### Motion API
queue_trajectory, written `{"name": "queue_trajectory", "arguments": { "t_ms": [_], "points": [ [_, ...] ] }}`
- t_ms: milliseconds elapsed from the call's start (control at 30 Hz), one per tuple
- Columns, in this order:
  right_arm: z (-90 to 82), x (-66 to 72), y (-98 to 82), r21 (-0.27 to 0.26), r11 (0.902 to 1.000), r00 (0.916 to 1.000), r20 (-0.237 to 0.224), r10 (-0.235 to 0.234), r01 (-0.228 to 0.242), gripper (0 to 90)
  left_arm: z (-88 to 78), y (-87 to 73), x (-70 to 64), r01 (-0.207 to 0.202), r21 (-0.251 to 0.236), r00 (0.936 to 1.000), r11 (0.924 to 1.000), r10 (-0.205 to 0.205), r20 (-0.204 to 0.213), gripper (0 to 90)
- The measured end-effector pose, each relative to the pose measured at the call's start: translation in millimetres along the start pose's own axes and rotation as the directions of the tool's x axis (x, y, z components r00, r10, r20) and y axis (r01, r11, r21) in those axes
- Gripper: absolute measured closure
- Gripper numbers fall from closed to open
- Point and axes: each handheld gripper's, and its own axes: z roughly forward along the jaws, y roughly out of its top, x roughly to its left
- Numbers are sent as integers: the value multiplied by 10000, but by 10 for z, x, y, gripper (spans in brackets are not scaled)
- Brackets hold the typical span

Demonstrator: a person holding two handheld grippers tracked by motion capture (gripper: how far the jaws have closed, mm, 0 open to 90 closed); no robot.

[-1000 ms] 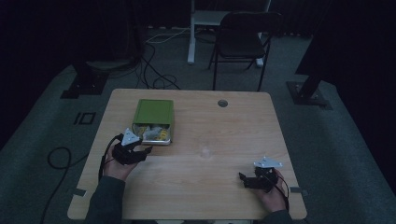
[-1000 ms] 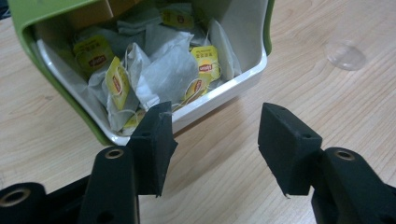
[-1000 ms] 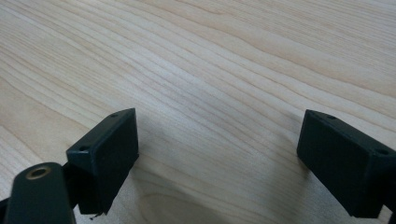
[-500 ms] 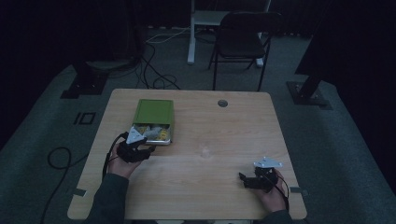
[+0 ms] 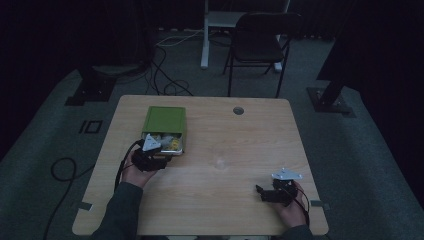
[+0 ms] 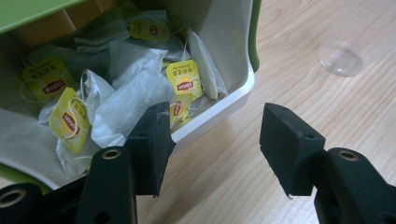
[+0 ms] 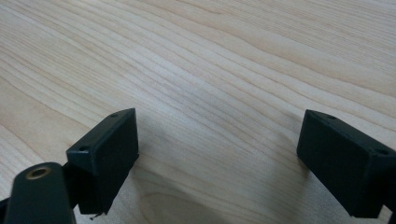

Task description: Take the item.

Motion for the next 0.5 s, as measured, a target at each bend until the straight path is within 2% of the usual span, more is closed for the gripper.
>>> {"name": "queue_trajectory", "arguments": {
  "t_ms": [200, 500],
  "points": [
    [0, 0, 0, -1, 10000, 10000, -1, 0, 0, 124, 62, 9, 17, 42, -24, 10000, 10000, -42, 14, 432],
    [0, 0, 0, 0, 10000, 10000, -4, -3, 3, 123, 189, 31, 42, -54, 278, 10000, 9996, 55, -35, 419]
  ]
}}
